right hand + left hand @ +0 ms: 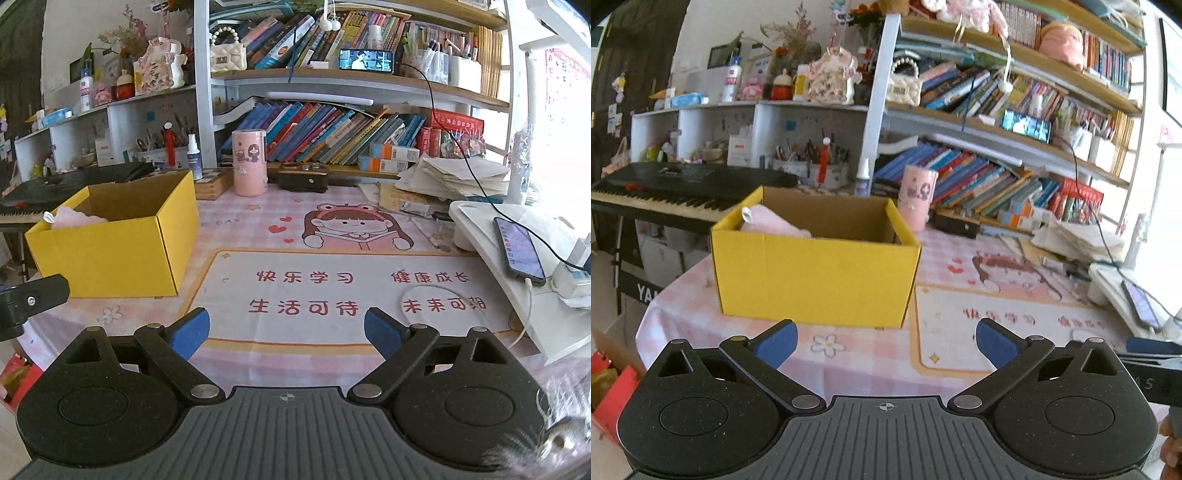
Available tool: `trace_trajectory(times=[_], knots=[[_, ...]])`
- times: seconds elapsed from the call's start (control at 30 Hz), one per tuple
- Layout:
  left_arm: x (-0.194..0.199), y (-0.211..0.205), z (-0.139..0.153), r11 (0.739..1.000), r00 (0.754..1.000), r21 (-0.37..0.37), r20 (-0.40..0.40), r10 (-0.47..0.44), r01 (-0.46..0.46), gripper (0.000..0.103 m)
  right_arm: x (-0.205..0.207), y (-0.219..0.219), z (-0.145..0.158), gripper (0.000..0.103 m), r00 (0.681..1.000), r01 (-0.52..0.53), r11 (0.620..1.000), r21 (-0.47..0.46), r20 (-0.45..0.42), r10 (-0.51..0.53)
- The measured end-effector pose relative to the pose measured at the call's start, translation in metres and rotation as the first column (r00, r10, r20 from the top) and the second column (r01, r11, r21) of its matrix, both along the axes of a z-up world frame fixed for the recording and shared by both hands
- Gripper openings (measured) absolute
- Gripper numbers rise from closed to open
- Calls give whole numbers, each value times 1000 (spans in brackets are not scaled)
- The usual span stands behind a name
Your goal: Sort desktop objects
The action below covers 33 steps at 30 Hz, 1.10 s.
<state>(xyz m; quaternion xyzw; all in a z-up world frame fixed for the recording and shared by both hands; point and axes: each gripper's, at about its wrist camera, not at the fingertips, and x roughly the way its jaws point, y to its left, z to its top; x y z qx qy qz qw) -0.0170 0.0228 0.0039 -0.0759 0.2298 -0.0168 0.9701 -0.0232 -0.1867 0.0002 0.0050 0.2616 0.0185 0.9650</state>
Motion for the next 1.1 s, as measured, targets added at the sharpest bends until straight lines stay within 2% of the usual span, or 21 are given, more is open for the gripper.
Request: trace_trajectory(times=[0.33,0.7,1.1], knots=[[-2,0,2,999,1000,-15,-3,-29,29,103,-2,-5,-2,91,1000,19,1000,3,-11,-19],[-10,-6,4,999,999,11,27,-31,31,103,-6,-3,-2,91,1000,13,1000,-8,-6,-13],[-8,-7,-2,1000,999,12,-29,-12,12,103,-10,-1,-5,92,999,-14,1000,-18,-37,13]])
